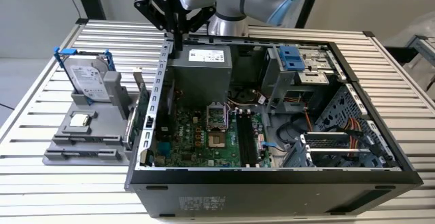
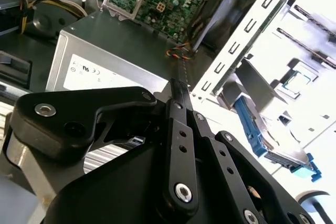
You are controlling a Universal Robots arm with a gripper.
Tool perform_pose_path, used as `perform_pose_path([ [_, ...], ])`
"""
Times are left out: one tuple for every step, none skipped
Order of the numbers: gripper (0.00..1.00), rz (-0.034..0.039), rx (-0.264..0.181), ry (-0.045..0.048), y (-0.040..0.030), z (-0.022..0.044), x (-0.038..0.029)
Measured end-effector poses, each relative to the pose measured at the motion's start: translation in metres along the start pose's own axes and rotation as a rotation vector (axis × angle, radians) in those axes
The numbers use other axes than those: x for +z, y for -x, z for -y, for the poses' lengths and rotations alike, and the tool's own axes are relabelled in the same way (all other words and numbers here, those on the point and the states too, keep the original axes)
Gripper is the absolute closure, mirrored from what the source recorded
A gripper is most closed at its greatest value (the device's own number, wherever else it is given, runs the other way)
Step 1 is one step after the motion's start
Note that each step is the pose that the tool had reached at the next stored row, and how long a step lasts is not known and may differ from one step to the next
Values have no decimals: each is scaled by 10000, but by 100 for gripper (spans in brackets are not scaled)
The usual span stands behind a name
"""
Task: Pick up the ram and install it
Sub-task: 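Reach for the ram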
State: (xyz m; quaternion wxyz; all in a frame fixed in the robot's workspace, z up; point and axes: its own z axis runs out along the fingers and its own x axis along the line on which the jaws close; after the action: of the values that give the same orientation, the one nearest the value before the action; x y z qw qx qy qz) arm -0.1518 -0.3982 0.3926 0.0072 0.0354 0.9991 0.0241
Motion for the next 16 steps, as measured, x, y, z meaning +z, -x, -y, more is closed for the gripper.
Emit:
perform_pose_path([
  [100,-4,1,0,-10,1,0],
  [100,-8,1,-1,-19,1,0],
  [100,-13,1,-1,-28,2,0],
  [100,-17,1,-1,-37,2,0],
  [100,-21,2,-1,-46,3,-1],
  [100,-27,1,-2,-56,4,-1],
  [100,-31,1,-2,-64,4,-1],
  [100,-36,2,-3,-74,5,-1],
  [100,-40,1,-4,-83,6,-2],
  [100,-45,2,-3,-92,6,-2],
  [100,-49,3,-4,-102,7,-2],
  [100,-54,3,-4,-111,8,-2],
  [100,-58,2,-4,-120,8,-2],
  [100,-63,4,-5,-130,9,-2],
  [100,-68,4,-5,-140,9,-2],
  [100,-72,4,-5,-149,10,-2],
])
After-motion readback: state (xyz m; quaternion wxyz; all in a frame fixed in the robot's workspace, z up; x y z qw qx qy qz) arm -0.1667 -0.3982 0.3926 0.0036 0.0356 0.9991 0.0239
